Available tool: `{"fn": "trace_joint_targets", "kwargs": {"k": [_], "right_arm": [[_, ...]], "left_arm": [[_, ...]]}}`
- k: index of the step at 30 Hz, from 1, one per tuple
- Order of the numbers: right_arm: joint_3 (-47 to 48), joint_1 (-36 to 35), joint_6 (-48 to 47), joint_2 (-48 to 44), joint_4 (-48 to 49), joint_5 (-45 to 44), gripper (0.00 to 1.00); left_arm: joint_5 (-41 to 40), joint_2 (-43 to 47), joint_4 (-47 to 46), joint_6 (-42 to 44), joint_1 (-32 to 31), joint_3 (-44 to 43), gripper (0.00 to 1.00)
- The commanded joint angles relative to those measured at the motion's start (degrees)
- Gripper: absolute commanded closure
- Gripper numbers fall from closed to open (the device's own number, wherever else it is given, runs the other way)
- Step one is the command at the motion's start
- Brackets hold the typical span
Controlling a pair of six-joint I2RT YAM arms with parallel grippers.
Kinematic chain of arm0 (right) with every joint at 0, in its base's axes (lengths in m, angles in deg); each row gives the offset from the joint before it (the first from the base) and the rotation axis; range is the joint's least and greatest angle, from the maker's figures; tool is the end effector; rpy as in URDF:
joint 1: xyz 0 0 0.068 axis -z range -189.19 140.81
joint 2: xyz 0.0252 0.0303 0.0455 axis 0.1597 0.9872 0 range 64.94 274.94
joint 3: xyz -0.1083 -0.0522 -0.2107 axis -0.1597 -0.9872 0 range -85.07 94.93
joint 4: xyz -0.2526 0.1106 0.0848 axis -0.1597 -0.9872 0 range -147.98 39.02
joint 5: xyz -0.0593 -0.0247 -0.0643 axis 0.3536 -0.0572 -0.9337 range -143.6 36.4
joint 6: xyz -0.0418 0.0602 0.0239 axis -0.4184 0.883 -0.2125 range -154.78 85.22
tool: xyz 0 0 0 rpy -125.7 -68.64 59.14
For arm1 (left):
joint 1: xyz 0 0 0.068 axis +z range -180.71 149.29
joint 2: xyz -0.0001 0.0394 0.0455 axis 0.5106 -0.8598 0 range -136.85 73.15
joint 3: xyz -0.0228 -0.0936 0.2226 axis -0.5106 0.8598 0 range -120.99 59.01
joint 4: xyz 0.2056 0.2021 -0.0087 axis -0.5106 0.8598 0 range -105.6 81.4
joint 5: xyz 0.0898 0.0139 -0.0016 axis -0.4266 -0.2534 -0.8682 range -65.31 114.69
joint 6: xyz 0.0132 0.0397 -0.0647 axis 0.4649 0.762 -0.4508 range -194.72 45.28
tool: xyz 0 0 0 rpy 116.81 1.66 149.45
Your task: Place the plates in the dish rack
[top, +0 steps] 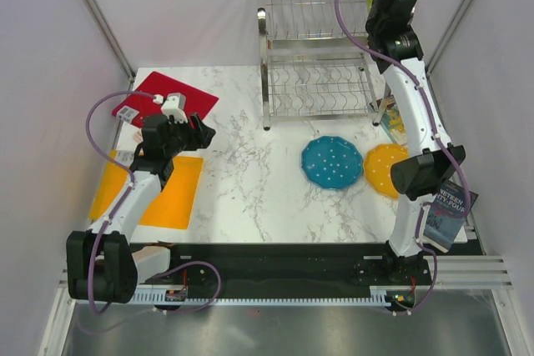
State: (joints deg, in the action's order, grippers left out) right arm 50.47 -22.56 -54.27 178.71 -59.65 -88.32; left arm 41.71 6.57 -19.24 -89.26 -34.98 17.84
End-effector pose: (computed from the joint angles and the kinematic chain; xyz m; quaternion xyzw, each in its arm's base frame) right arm 0.4662 0.0725 0.5125 0.0562 0.6354 -0.2251 0.7365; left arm 0.3251 -0.0436 0.2129 0.0093 0.8230 -0.2116 0.5272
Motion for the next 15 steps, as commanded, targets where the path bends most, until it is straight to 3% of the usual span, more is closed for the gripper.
{"fn": "trace_joint_targets", "kwargs": {"k": [1, 15], "right_arm": [[4.4, 1.2, -0.7, -0.3, 6.1, -1.0, 1.0], [4.8, 1.3, -0.6, 5.1, 7.5, -2.5, 1.0]], "left_arm": [[-0.1, -1.0, -3.3, -1.0, -0.2, -0.3, 0.36], [-0.8, -1.5, -1.6, -0.7, -0.2, -1.6, 0.36]]}}
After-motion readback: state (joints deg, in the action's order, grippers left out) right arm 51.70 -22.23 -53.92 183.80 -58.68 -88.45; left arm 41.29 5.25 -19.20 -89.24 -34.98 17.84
